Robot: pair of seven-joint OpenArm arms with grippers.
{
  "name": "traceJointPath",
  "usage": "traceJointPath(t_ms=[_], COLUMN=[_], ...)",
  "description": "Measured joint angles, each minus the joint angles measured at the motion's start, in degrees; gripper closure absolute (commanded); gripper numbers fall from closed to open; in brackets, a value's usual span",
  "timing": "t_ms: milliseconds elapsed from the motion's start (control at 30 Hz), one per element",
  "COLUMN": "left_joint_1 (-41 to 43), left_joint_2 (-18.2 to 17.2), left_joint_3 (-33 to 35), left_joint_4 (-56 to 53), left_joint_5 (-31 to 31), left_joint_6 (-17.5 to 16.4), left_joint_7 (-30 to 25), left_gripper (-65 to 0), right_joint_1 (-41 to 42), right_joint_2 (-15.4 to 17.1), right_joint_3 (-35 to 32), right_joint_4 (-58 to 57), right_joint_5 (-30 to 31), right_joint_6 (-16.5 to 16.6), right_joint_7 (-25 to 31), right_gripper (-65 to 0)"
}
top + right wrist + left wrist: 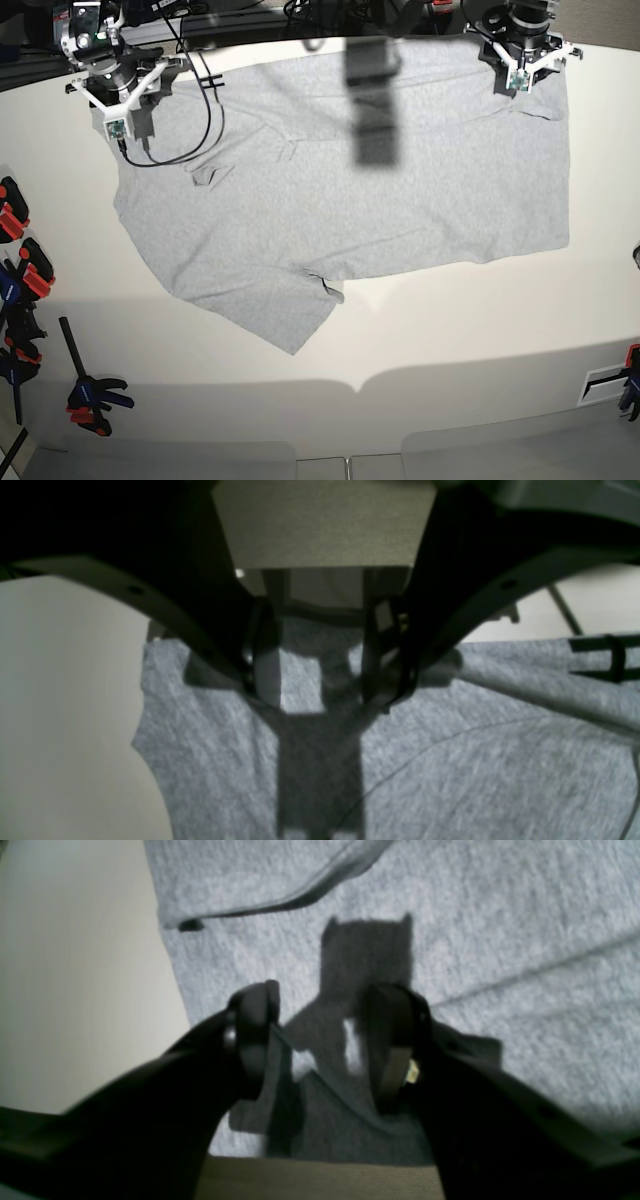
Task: Fold the T-shirt properly
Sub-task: 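Hold both shoulder corners with the grippers, shirt spread flat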
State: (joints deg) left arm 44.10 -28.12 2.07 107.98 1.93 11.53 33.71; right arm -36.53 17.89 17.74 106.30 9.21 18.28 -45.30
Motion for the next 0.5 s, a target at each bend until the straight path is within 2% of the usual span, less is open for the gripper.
traceJointPath(t_ms=[233, 333, 500], left_joint_1=[-0.96, -1.14, -1.11], left_joint_2=[0.0, -0.02, -0.02], left_joint_3=[0.0, 0.0, 0.07], left_joint_4=[0.13, 1.31, 5.25], left_joint_5=[0.11, 4.46, 7.1], left_joint_6=[0.2, 0.09, 0.04], left_joint_7=[-0.48, -0.15, 0.81], left_gripper=[-28.8, -28.8, -28.8], right_joint_1=[-0.5, -0.63, -0.57], right_joint_2=[-0.59, -0.59, -0.59], right_joint_3=[-0.02, -0.04, -0.04], right_joint_4=[2.82, 5.46, 8.22], right_joint_5=[-0.94, -1.75, -1.66], right_joint_6=[0.02, -0.02, -0.02], right_joint_7=[-2.23, -1.66, -1.31], right_gripper=[-26.7, -26.7, -26.7])
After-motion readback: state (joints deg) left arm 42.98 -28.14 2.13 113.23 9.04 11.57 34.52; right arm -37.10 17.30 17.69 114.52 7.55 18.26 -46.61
